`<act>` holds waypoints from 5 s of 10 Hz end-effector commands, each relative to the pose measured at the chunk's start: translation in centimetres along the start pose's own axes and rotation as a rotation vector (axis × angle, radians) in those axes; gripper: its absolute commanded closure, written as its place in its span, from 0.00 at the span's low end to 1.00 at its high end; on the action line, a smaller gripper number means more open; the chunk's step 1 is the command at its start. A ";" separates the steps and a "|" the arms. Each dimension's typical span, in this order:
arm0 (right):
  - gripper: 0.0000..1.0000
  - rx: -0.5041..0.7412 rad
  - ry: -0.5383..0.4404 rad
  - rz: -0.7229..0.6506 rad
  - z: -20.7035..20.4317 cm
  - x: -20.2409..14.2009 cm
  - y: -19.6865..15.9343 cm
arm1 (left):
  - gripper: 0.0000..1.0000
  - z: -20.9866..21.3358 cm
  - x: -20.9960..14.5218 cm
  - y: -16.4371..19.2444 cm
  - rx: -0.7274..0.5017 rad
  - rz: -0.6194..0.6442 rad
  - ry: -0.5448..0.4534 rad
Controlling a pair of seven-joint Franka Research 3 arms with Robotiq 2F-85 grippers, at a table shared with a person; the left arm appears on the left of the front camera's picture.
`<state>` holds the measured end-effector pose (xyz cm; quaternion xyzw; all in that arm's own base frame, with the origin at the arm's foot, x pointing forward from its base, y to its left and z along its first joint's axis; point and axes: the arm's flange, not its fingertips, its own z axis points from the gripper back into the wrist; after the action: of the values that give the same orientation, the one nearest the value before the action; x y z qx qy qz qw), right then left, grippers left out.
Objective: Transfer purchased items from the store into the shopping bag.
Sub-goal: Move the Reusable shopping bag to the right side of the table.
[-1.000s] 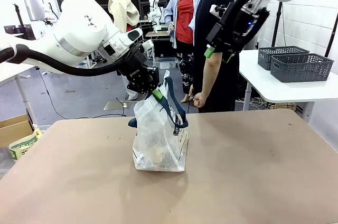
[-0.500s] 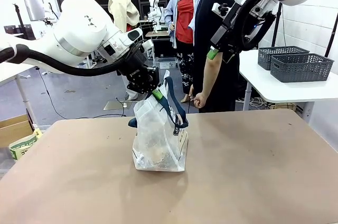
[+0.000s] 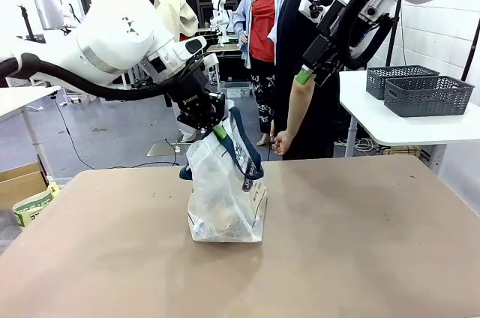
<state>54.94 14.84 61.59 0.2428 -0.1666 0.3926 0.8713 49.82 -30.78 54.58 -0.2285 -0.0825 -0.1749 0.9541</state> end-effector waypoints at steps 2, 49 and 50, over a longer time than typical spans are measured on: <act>0.00 0.092 0.016 0.213 -0.6 -3.3 -0.2 | 1.00 1.2 1.0 -1.9 0.188 0.056 0.046; 0.00 -0.033 -0.078 0.676 -3.2 -4.9 -2.3 | 1.00 18.9 -9.3 20.1 0.661 -0.027 -0.076; 0.00 -0.033 -0.078 0.676 -3.2 -4.9 -2.3 | 1.00 18.9 -9.3 20.1 0.661 -0.027 -0.076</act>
<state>53.93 12.35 55.70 0.1753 -0.2859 0.6466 0.6852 47.25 -2.27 59.30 0.0877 -0.1621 -0.1415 0.9726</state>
